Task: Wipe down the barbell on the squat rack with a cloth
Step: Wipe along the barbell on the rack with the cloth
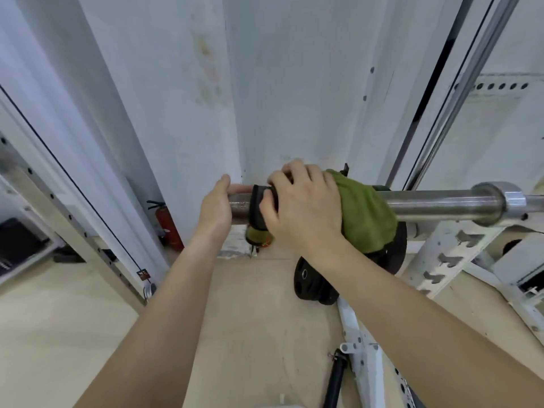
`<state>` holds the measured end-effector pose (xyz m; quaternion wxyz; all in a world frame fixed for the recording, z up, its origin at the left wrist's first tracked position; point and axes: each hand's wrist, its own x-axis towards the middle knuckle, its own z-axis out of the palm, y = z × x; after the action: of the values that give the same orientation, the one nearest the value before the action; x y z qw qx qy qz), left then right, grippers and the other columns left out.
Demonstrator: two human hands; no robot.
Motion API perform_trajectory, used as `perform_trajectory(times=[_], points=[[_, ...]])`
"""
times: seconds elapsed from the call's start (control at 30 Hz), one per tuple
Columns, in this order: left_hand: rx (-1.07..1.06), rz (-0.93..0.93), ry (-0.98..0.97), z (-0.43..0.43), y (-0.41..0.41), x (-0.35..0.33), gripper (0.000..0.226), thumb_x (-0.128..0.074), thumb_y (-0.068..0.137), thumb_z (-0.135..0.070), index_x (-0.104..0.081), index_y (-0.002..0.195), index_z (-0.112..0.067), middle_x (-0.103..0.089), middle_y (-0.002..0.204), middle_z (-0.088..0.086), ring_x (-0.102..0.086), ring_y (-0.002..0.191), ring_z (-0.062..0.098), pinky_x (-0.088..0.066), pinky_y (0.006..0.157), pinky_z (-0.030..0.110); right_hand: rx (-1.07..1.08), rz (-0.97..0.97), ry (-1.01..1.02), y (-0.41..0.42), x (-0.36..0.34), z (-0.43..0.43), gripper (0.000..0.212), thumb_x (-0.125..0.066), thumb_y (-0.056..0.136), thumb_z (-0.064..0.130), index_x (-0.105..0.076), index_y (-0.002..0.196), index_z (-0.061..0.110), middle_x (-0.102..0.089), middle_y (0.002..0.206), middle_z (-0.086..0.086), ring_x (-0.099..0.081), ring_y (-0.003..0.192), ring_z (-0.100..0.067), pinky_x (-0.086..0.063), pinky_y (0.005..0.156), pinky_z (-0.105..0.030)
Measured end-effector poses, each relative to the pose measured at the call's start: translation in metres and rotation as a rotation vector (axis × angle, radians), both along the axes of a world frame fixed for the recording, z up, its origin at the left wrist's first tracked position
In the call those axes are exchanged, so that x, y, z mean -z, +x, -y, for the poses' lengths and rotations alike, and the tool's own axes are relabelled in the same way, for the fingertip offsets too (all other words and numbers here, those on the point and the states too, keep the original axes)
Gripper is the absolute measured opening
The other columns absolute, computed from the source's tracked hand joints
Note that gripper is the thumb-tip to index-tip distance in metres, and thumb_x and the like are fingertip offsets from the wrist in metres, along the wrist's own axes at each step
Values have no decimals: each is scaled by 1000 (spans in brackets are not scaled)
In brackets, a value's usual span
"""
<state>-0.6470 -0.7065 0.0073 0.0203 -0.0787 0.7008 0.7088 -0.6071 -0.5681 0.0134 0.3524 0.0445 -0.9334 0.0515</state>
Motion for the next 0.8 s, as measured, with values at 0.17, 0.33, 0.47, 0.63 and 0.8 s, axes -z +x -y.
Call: perform_trajectory(times=[0.17, 0.33, 0.47, 0.63, 0.8], points=[[58, -302, -75, 6, 4, 24, 58, -27, 95, -51, -75, 106, -22, -72, 115, 5, -63, 114, 22, -51, 98, 35, 140, 223, 93, 12, -9, -22, 64, -36, 85, 72, -64, 115, 23, -59, 123, -6, -59, 103, -35, -40, 93, -52], [39, -529, -182, 8, 1, 51, 69, -19, 100, -58, -64, 127, -13, -69, 122, 7, -63, 117, 24, -50, 100, 46, 172, 158, 127, 20, 2, -21, 58, -30, 94, 65, -63, 113, 20, -57, 113, -12, -57, 88, -38, -41, 78, -48], [39, -509, -125, 17, -4, 57, 44, -26, 107, -42, -64, 118, -22, -74, 109, 1, -65, 111, 21, -52, 95, 37, 54, 37, 122, -8, 2, 43, 41, -45, 97, 46, -69, 85, 15, -59, 83, -11, -55, 65, -33, -28, 59, -39], [72, -220, 91, 22, 1, 73, 25, -54, 96, -38, -66, 102, -17, -70, 89, 0, -65, 85, 14, -58, 80, 39, -56, 12, 135, -14, 4, 57, 39, -48, 93, 49, -69, 85, 17, -58, 81, -6, -47, 59, -29, -30, 55, -34], [-143, -500, -65, 30, -1, 41, 32, -41, 93, -13, -72, 95, -17, -74, 94, -7, -67, 94, 17, -54, 87, 37, -39, 18, 122, -4, 5, -4, 44, -41, 95, 53, -71, 92, 21, -61, 87, -4, -60, 70, -31, -41, 60, -38]])
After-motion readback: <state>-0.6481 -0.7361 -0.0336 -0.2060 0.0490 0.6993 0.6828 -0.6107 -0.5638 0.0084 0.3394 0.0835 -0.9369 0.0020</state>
